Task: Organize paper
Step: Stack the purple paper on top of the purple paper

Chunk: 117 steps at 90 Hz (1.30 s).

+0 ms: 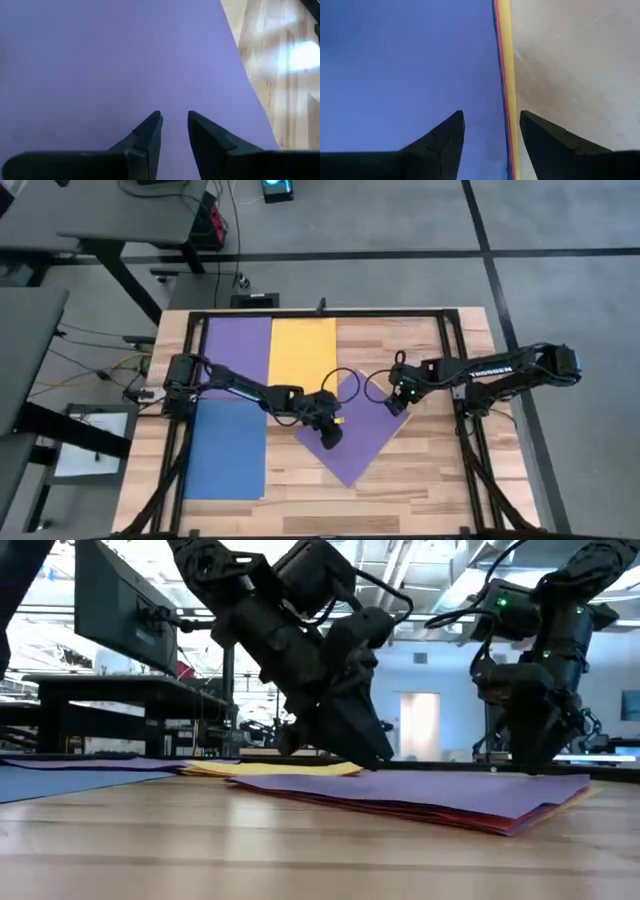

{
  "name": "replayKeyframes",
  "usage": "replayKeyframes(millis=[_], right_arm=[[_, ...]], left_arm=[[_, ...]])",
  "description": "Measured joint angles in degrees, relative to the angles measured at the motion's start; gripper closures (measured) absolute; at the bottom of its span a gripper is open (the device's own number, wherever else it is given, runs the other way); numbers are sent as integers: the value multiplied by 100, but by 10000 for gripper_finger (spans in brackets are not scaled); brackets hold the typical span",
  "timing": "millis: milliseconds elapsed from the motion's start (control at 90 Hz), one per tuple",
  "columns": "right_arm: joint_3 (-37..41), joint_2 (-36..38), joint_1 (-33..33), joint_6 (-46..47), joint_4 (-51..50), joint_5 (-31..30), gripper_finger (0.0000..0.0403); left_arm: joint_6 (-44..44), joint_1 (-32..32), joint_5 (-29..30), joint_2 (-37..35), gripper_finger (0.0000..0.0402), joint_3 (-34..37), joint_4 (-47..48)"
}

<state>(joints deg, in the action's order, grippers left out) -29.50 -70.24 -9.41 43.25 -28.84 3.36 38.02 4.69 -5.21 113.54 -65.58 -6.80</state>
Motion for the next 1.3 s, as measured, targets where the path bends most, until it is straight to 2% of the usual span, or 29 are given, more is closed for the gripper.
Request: replayKeyframes(millis=[311,644,1033,1300], right_arm=[[0,-382,259,177,459,0,221],[-2,-137,310,397,352,394,221],[-2,-117,308,344,417,434,221],[-5,-131,307,294,411,434,221]], left_arm=[[-24,0,58,4,320,0,0],[-177,-1,297,4,320,0,80],[-511,-12,449,10,320,0,92],[-522,-13,480,430,320,-147,-62]])
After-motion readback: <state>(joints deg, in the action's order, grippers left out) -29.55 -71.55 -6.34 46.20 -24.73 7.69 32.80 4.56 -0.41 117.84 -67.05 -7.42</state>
